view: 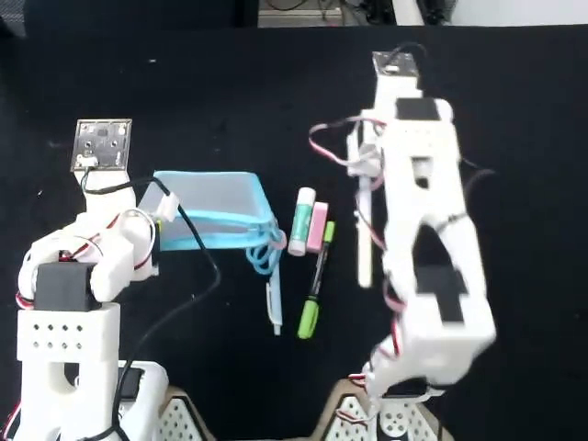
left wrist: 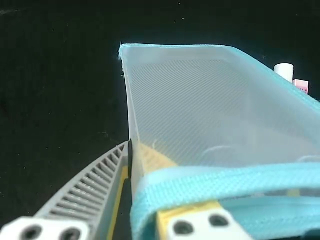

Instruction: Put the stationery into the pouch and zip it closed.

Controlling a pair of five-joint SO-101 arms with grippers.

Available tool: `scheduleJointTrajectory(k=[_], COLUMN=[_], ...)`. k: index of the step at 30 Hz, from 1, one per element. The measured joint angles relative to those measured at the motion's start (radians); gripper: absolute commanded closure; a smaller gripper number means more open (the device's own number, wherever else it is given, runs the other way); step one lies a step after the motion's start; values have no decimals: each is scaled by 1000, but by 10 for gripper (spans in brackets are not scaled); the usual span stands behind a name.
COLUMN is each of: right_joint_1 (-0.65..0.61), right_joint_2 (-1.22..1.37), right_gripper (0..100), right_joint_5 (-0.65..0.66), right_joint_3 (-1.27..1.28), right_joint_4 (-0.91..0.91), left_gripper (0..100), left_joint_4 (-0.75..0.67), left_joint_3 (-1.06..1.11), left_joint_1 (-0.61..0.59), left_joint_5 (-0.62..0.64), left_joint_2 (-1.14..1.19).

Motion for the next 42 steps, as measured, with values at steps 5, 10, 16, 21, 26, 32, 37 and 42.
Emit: scheduleJointTrajectory(k=[5,10,16,21,26,32,37,42], right_joint_1=[0,49,54,54,54,55,55,51], right_joint_2=[-295,-374,-273,-103,63,265,425,529], right_gripper=[987,987,982,849,890,891,881,783], right_joint_5=[18,160,244,247,249,249,249,250], right_joint_3=[431,787,802,612,382,109,-91,-213], right_joint_4=[-261,-546,-563,-361,-155,20,140,242], left_gripper=[970,970,970,970,970,970,970,970], left_joint_4=[0,0,0,0,0,0,0,0], left_joint_3=[0,0,0,0,0,0,0,0], left_joint_1=[0,0,0,0,0,0,0,0], left_joint_5=[0,0,0,0,0,0,0,0], left_joint_2=[0,0,0,0,0,0,0,0])
